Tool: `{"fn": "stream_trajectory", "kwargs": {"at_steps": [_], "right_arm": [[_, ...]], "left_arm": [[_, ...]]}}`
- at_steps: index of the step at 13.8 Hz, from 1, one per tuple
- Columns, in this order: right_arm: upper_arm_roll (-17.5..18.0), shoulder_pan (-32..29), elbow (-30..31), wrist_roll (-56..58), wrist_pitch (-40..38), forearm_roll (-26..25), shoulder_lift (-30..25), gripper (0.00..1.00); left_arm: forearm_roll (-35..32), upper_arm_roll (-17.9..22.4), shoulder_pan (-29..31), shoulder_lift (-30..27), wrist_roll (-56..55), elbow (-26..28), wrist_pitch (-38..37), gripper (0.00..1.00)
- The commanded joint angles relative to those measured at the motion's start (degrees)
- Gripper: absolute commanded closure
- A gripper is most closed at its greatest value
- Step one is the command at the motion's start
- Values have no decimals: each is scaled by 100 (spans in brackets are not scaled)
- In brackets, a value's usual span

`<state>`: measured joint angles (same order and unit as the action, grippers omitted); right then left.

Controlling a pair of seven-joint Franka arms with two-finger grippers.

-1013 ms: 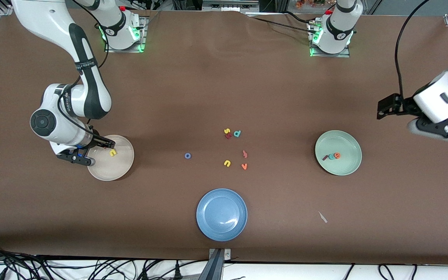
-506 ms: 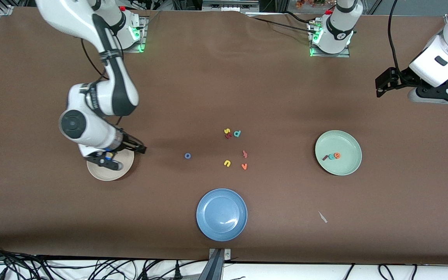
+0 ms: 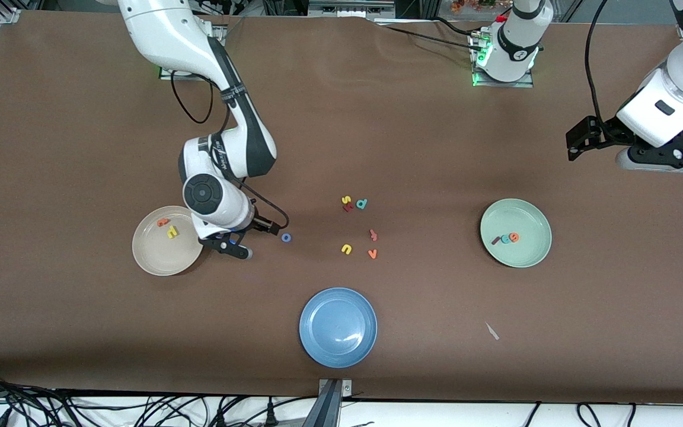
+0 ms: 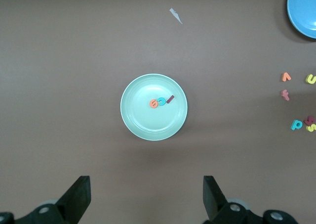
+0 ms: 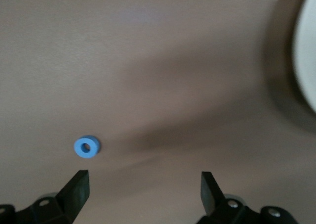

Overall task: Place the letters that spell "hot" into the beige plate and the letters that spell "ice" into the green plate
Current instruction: 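Reach and grasp the blue ring letter with the right gripper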

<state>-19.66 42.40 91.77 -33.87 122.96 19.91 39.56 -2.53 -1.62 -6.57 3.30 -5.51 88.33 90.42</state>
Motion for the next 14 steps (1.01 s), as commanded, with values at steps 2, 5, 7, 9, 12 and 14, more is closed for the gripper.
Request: {"fn": "stream_trajectory", "kwargs": {"at_steps": [2,5,7,9,12,14], "right_arm": [[164,49,-589,38,0,180,455,0],[375,58,-678,73,464,154,657,0],[419,58,-669,82,746,180,772,0],[419,58,-678,117,756,154,834,0],[419,49,-678,275,765,145,895,2],[411,49,-678,293,774,145,922,9]], "left_arm": [[77,31,-20,83,-222,-150,-51,0],[86,31,41,83,110,-141,-33,0],[95,39,59,92,191,-141,-7,0],[95,39,59,83,191,-132,-7,0],[95,39,59,83,182,-132,-7,0],[278,48,59,92,182,-132,-7,0]]}}
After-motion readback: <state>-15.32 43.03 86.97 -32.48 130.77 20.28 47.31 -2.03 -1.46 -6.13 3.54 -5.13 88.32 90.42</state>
